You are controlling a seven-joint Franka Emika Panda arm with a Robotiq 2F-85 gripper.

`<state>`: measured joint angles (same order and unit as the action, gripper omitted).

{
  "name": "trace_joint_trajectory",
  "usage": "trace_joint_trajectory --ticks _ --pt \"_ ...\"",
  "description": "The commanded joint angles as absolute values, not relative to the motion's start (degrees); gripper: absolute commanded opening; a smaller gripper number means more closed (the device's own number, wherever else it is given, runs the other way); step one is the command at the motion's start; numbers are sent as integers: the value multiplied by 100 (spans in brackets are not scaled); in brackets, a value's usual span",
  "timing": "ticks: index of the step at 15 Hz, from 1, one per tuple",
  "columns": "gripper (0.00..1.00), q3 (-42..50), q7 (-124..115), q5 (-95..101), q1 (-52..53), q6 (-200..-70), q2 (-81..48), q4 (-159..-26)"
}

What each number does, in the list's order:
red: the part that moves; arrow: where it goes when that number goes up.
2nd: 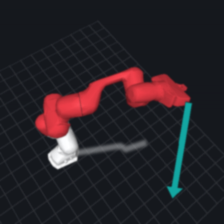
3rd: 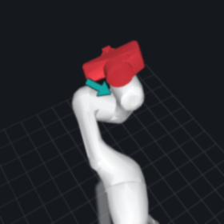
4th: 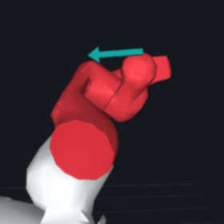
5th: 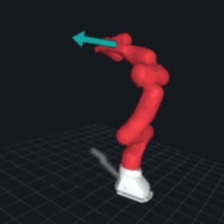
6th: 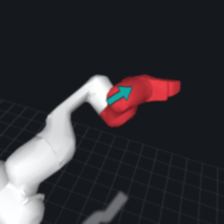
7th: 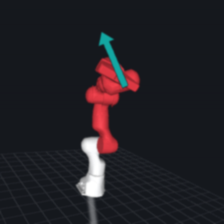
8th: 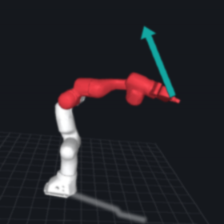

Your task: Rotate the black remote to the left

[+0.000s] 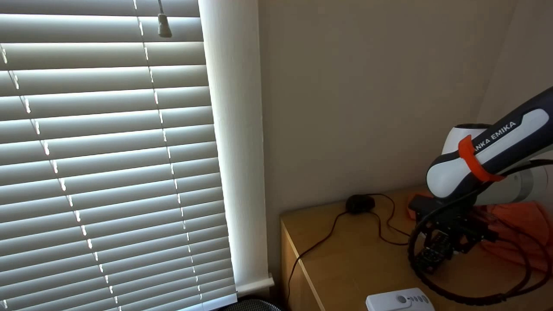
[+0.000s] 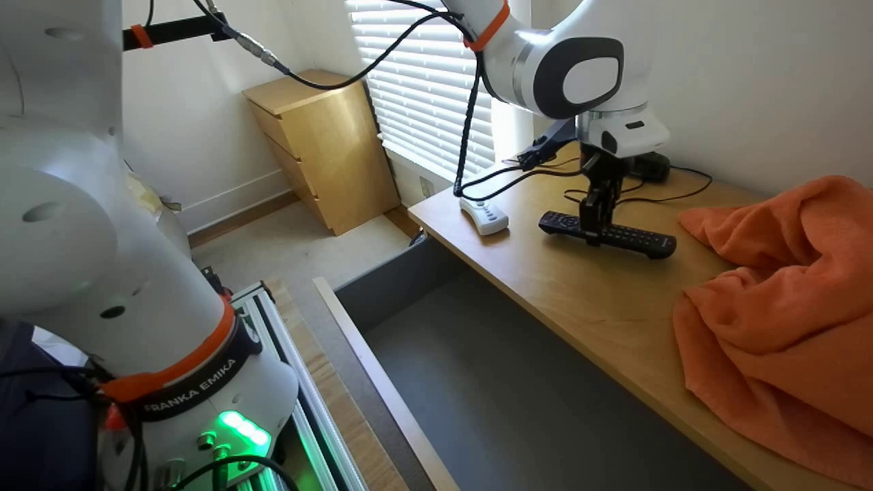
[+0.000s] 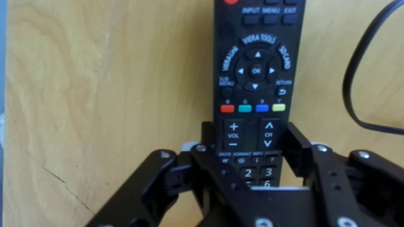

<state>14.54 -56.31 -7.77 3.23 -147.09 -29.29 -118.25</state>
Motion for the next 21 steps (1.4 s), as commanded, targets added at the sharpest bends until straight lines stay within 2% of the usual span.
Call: trace_joint_trajectory --ticks 1,10,11,12,15,21 --pt "30 1458 -6409 -796 376 -14641 -3092 -11676" --pt "30 1365 -7262 -779 292 -14647 -3140 -11571" --pt "80 1243 -7052 -862 166 -14554 -3102 -11557" --pt "81 1178 -6873 -851 92 -14465 -3063 -11538" --pt "100 723 -5878 -1234 -370 -14675 -2841 -11605" --pt "100 469 -3616 -1451 -787 -14228 -2463 -11546"
